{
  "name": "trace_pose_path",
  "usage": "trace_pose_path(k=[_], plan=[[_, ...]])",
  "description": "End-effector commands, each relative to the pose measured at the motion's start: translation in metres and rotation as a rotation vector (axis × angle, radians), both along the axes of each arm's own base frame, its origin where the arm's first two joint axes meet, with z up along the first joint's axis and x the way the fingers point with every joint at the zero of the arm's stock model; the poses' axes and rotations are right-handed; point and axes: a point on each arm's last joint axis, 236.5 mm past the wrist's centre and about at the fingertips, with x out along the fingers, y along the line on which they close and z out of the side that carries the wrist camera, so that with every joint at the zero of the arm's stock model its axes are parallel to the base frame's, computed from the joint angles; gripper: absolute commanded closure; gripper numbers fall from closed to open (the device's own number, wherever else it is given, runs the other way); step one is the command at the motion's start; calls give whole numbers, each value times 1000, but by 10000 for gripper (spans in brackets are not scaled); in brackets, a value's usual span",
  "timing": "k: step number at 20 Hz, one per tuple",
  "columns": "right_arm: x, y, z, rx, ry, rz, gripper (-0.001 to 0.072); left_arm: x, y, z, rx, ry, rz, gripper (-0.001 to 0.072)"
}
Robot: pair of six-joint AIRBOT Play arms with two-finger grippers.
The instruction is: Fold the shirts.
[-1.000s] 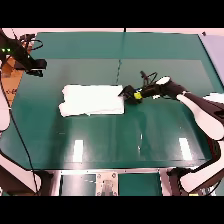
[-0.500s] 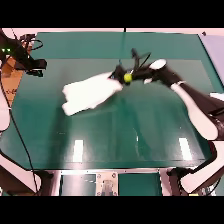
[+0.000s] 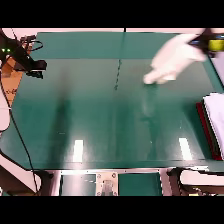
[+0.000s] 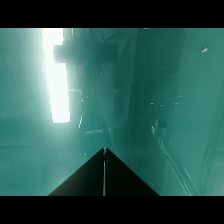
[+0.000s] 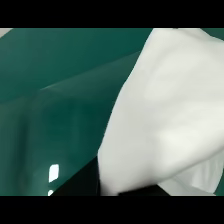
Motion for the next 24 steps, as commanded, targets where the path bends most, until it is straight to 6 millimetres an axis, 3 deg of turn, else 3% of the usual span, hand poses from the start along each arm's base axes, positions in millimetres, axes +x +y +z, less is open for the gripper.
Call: trace_pose_path(k=[1,3,5,9,15,19,21,22,23,24], plan=[[-75,-136,20,-71,29,-318,695,-1,0,0,0,3,0,684],[-117,-187,22,-70,50,-453,695,-1,0,0,-1,2,0,684],[-157,-219,13,-59,108,-543,695,-1,-1,0,-3,3,-1,684],[-224,-247,-12,-62,285,-677,695,-1,-2,0,-8,3,-2,684],[-332,-252,-84,-49,689,-898,695,0,-15,2,-62,-1,-16,684],[-383,-240,-150,-24,944,-924,694,0,-17,2,-71,-2,-18,684],[-389,-238,-179,-20,976,-916,693,1,-17,2,-72,-5,-17,684],[-390,-233,-194,-3,992,-906,591,1,-18,2,-74,-5,-15,684],[-393,-225,-208,24,1023,-887,226,0,-18,2,-77,-4,-15,684],[-397,-215,-218,59,1061,-865,122,0,-19,2,-80,-2,-16,684]])
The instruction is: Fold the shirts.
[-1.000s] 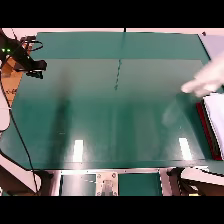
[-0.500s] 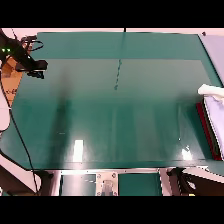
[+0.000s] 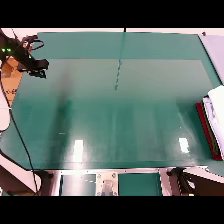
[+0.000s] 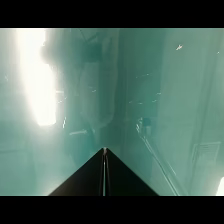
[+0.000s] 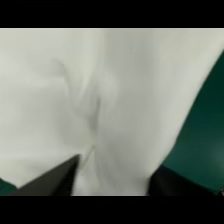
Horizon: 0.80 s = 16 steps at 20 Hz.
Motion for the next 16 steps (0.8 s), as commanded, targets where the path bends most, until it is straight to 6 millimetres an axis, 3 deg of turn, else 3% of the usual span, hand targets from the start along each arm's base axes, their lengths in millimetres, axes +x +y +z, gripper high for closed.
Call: trace_pose_path(k=[1,3,4,5,6,7,8,9,11,12,14,16], plan=[[-27,26,-38,122,116,-27,122,0,-3,1,-13,0,-2,684],[-35,32,-23,156,159,-85,129,0,-7,2,-32,-3,-8,684],[-22,26,-9,134,113,-83,226,0,-9,2,-39,-4,-10,684],[6,19,11,96,21,-54,470,-1,-11,4,-47,-3,-13,684],[40,14,33,49,-81,-7,565,-4,-14,9,-56,-4,-18,685],[73,11,55,-3,-170,54,592,-6,-16,16,-58,-16,-22,684],[105,13,76,-52,-246,125,692,-7,-19,27,-53,-40,-29,685],[138,22,94,-95,-308,204,693,-9,-23,40,-51,-72,-30,685],[192,56,109,-137,-370,366,693,-17,-33,58,-53,-128,-26,685],[215,84,108,-126,-383,457,694,-26,-41,61,-55,-132,-36,685],[248,149,96,-81,-380,671,694,-52,-59,58,-59,-102,-72,685],[266,218,76,-45,-387,859,694,-80,-79,47,-65,-80,-98,685]])
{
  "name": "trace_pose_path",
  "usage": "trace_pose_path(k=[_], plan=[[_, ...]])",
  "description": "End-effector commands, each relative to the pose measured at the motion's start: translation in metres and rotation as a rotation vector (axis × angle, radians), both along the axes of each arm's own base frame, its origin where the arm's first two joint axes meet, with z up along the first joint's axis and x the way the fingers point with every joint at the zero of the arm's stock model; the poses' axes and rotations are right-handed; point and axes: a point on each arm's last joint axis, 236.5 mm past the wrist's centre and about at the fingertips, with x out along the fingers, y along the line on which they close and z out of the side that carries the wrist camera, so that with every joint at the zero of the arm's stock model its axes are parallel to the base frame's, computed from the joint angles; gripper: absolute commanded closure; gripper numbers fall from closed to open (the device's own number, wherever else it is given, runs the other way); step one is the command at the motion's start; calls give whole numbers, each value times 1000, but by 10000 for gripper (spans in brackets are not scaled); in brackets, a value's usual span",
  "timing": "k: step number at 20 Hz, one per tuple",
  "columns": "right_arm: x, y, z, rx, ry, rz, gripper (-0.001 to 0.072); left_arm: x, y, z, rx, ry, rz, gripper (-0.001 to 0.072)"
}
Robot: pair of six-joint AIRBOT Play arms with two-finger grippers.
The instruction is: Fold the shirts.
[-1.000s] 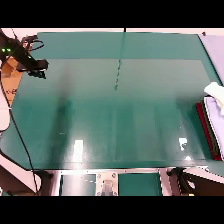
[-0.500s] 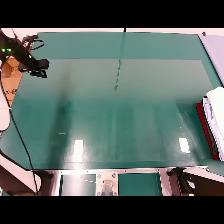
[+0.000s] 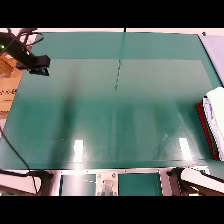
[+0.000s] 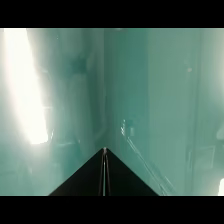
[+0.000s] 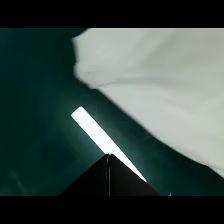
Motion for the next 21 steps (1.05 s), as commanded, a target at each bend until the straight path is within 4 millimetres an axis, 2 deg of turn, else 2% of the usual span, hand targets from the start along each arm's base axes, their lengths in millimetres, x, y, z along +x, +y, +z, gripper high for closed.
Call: trace_pose_path(k=[1,2,4,5,7,10,21], plan=[[40,117,-20,-2,-44,326,694,-44,-30,-12,-10,12,-26,685],[42,150,-36,5,-37,405,694,-58,-37,-22,-13,27,-29,685],[45,202,-62,9,-33,527,694,-91,-48,-44,-14,78,-32,685],[47,222,-72,9,-37,571,694,-105,-51,-56,-12,100,-37,685],[50,248,-88,10,-21,636,694,-114,-52,-70,-11,115,-35,685],[48,257,-99,-3,8,670,693,-107,-47,-74,9,89,-30,684],[46,258,-100,6,16,671,693,-107,-48,-74,7,85,-28,684]])
